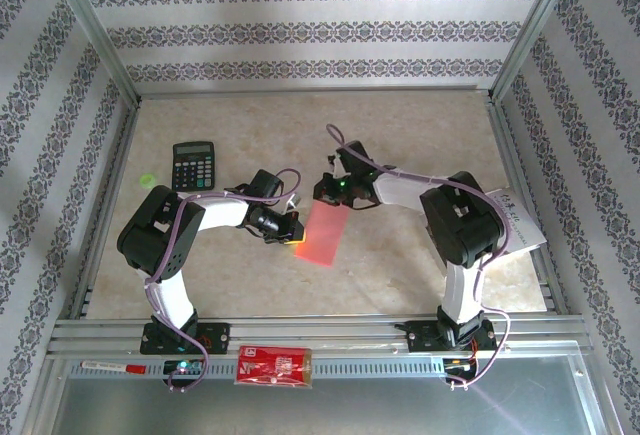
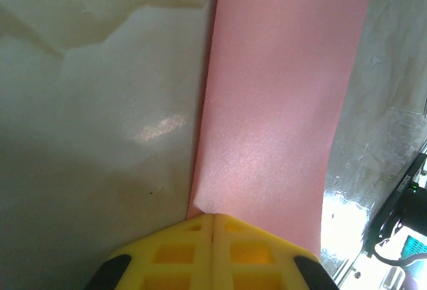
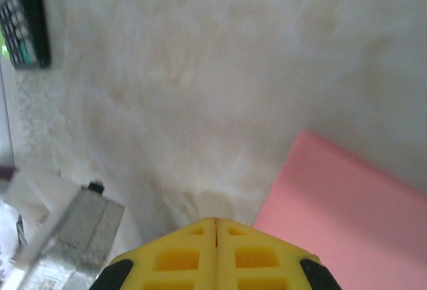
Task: Fold a paper plane with a square sheet of paper (pick it up from the middle)
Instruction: First fold in half a square sheet of paper at the center of the table.
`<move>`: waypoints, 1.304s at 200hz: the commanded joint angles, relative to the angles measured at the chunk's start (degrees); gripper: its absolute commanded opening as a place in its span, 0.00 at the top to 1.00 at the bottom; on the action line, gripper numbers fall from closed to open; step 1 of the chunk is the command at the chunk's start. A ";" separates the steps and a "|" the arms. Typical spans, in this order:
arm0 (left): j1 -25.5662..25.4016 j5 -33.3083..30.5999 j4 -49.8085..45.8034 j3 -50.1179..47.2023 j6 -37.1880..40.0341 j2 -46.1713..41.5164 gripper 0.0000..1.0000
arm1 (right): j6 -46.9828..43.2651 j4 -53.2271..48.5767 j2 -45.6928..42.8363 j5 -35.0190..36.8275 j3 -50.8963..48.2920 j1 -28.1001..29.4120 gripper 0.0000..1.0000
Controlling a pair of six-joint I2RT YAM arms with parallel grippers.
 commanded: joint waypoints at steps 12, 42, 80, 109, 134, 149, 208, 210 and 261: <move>-1.00 -11.14 -14.36 -3.77 1.49 4.51 1.00 | 4.51 5.65 3.21 -2.32 -1.58 2.40 1.00; -0.93 -11.27 -14.55 -3.75 1.54 4.53 1.00 | 5.31 5.70 4.53 -1.87 -2.20 3.97 1.00; -0.95 -11.39 -14.28 -4.03 1.48 4.61 1.00 | 3.35 2.81 5.45 0.35 -2.33 3.17 1.00; -0.97 -11.52 -14.20 -4.44 1.49 4.58 1.00 | 1.57 1.08 6.97 1.57 -0.38 0.60 1.00; -0.97 -11.57 -14.20 -4.57 1.57 4.79 1.00 | 0.59 0.13 8.42 2.45 1.72 -1.39 1.00; -0.93 -11.68 -14.33 -4.51 1.75 4.90 1.00 | 0.57 -0.39 9.43 2.59 3.04 -2.70 1.00; -0.99 -11.74 -14.89 -4.08 2.31 4.78 1.00 | 1.53 -4.96 12.14 5.64 8.72 -6.52 1.00; -0.96 -11.71 -14.90 -4.11 2.28 4.81 1.00 | 1.54 -5.17 12.22 5.80 8.88 -6.62 1.00; -0.92 -11.54 -14.46 -4.00 1.95 4.65 1.00 | 1.61 -6.11 13.88 4.55 13.74 -10.86 1.00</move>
